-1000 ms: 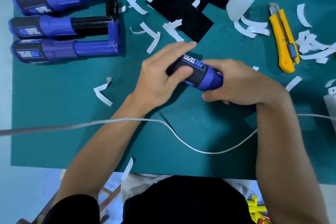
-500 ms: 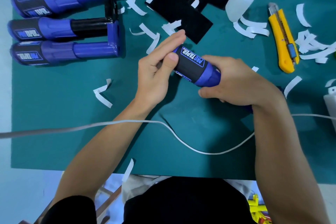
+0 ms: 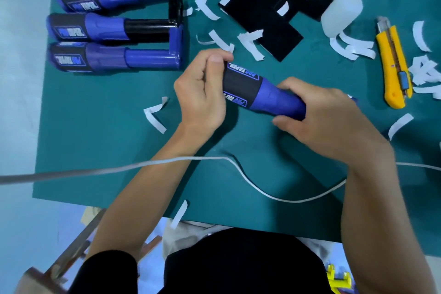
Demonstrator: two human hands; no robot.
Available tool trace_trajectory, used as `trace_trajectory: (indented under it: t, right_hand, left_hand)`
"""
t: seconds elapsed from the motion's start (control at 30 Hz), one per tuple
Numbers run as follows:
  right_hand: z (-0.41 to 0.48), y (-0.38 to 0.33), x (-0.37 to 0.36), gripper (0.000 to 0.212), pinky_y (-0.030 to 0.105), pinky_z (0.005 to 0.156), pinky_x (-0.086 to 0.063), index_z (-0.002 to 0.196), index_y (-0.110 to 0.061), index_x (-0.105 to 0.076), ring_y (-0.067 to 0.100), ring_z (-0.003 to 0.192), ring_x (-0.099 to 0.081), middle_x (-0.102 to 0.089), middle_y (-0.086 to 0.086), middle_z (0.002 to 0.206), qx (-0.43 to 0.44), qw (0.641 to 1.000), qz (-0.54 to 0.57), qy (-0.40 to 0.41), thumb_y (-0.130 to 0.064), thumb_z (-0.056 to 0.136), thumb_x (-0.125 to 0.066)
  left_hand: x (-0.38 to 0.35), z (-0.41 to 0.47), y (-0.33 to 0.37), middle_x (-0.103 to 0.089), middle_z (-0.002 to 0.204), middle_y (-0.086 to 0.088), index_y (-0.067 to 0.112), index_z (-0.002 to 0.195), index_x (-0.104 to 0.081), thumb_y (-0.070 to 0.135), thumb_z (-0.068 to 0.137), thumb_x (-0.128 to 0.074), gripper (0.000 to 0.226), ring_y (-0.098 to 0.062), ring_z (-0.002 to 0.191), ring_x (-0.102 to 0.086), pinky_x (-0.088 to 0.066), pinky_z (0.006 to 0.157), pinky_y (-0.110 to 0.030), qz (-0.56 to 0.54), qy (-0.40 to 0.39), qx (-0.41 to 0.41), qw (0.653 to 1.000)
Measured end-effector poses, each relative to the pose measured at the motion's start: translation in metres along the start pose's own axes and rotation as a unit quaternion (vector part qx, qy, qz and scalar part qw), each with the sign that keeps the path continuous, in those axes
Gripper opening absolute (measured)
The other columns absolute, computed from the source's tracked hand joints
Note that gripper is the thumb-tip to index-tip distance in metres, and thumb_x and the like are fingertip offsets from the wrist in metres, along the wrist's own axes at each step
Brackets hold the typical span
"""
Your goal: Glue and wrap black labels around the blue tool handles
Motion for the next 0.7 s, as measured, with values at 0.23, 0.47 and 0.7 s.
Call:
trace_trajectory:
  t: [0.23, 0.47, 0.7]
  right_hand:
    - [0.009, -0.061, -0.003, 0.044, 0.048, 0.072, -0.053, 0.129, -0.02, -0.067, 0.037, 0.083, -0.064, -0.071, 0.006, 0.094, 0.08, 0.988, -0.033, 0.127, -0.031, 0.087, -0.077]
    - [0.074, -0.15, -0.019, 0.069, 0.044, 0.073, -0.046, 0.153, -0.033, -0.04, 0.034, 0.101, -0.06, -0.062, 0.001, 0.112, 0.186, 0.98, -0.073, 0.021, -0.013, 0.093, -0.066]
    - [0.156, -0.193, -0.019, 0.07, 0.04, 0.08, -0.038, 0.144, -0.023, -0.048, 0.034, 0.104, -0.057, -0.064, 0.006, 0.113, 0.186, 0.961, -0.15, 0.137, 0.007, 0.082, -0.061]
  left_hand:
    - [0.057, 0.026, 0.017, -0.073, 0.099, 0.011, 0.016, 0.106, -0.074, 0.033, 0.099, -0.061, 0.022, -0.006, 0.091, -0.066, -0.048, 0.087, -0.024, 0.035, -0.049, 0.014, 0.998]
    - [0.162, 0.062, 0.006, -0.076, 0.089, -0.005, 0.005, 0.095, -0.077, 0.011, 0.107, -0.043, 0.036, -0.015, 0.085, -0.068, -0.05, 0.079, -0.028, -0.054, 0.178, 0.051, 0.981]
    - [0.263, 0.093, -0.039, -0.072, 0.091, -0.006, 0.001, 0.114, -0.067, 0.007, 0.092, -0.07, 0.023, -0.021, 0.078, -0.066, -0.054, 0.075, -0.029, -0.178, 0.29, 0.161, 0.926]
Point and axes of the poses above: each hand's wrist, its own z-axis towards the middle knuckle, its own x-axis out of the back of the hand, y = z × x, the point moved 6 cm from there along z, towards the middle knuckle
